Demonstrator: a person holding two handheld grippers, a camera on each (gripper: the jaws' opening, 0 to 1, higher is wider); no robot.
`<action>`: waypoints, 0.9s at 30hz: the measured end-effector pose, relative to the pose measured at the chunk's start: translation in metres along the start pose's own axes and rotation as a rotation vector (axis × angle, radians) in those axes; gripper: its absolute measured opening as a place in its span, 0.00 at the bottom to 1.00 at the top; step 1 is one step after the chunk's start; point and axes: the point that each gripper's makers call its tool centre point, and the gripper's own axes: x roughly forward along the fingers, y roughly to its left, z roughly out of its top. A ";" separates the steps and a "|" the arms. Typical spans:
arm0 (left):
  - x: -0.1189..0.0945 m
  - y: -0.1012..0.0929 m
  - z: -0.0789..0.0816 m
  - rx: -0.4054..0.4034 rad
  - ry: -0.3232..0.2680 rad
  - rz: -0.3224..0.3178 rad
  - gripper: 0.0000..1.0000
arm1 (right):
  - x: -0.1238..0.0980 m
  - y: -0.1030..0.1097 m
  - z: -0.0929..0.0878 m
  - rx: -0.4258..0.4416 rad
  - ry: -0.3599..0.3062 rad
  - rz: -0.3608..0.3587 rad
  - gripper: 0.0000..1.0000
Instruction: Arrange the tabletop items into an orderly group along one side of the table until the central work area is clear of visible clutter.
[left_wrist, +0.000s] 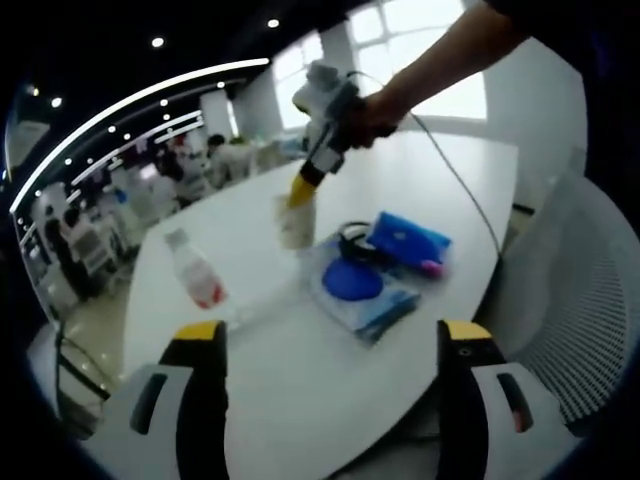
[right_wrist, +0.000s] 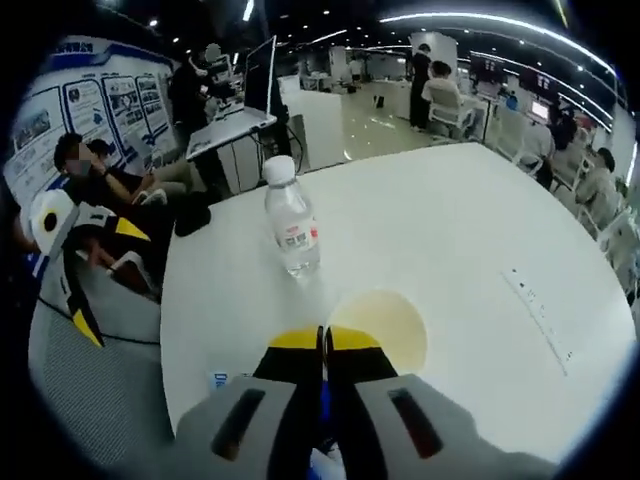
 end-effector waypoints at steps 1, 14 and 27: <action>0.000 0.000 0.000 0.000 0.000 0.000 0.83 | 0.001 0.000 0.001 -0.031 0.004 -0.004 0.00; 0.001 0.002 0.003 -0.025 -0.007 0.011 0.84 | 0.018 0.020 0.008 -0.195 0.024 0.010 0.00; 0.001 0.006 0.003 -0.029 -0.002 0.030 0.83 | 0.043 0.035 0.008 -0.279 0.065 0.034 0.00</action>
